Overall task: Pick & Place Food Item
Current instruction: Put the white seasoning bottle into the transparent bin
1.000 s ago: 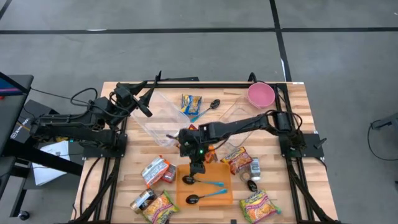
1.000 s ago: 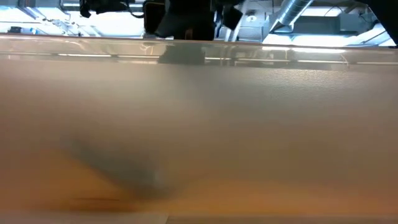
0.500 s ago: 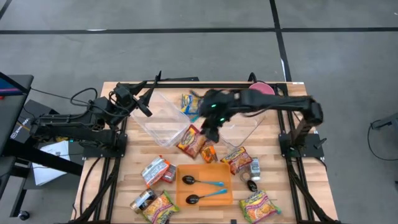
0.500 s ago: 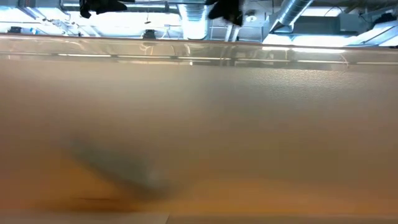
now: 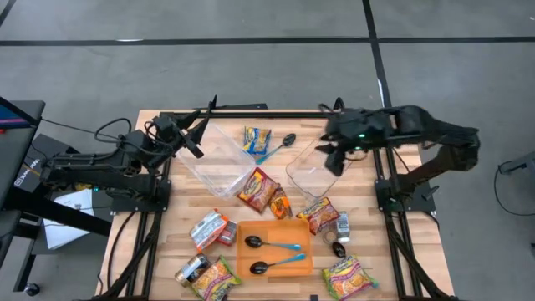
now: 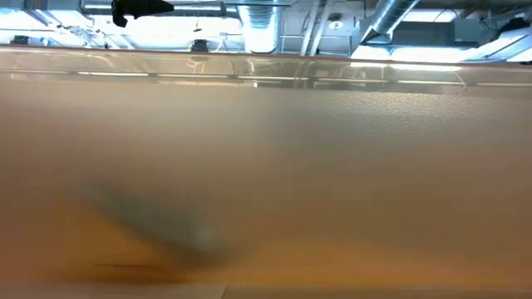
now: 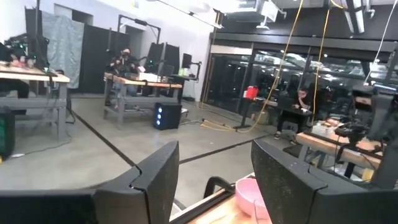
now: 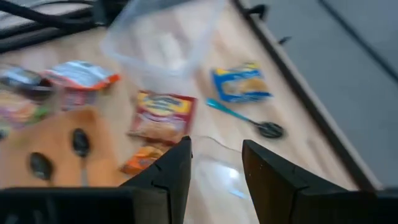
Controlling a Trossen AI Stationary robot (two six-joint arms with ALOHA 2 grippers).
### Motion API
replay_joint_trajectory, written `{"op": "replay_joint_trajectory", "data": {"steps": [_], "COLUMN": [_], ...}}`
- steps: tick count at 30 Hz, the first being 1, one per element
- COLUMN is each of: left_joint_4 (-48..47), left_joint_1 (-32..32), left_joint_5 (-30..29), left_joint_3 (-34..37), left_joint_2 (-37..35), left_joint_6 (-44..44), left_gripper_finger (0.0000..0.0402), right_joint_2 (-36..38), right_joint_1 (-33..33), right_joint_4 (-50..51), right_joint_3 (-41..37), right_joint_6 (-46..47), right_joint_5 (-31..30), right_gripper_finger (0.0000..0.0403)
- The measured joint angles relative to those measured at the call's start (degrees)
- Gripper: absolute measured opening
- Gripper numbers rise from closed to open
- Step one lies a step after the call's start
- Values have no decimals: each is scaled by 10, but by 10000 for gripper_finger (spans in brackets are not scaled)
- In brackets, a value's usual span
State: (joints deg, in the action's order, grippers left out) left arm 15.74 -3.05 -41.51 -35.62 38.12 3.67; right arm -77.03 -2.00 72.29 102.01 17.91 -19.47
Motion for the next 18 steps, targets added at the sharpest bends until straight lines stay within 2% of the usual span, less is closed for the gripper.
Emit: {"op": "replay_joint_trajectory", "data": {"steps": [5,9,13,18], "left_joint_4": [17,47,76,97], "left_joint_1": [0,0,1,6], "left_joint_5": [0,0,1,29], "left_joint_3": [0,0,0,0], "left_joint_2": [12,28,45,54], "left_joint_6": [16,16,16,18], "left_gripper_finger": [195,195,195,195], "right_joint_2": [67,123,171,204], "right_joint_1": [5,28,40,27], "right_joint_4": [-5,-34,-62,-67], "right_joint_3": [-67,-148,-226,-308], "right_joint_6": [28,65,109,163], "right_joint_5": [-64,-71,-40,28], "right_gripper_finger": [138,138,135,134]}}
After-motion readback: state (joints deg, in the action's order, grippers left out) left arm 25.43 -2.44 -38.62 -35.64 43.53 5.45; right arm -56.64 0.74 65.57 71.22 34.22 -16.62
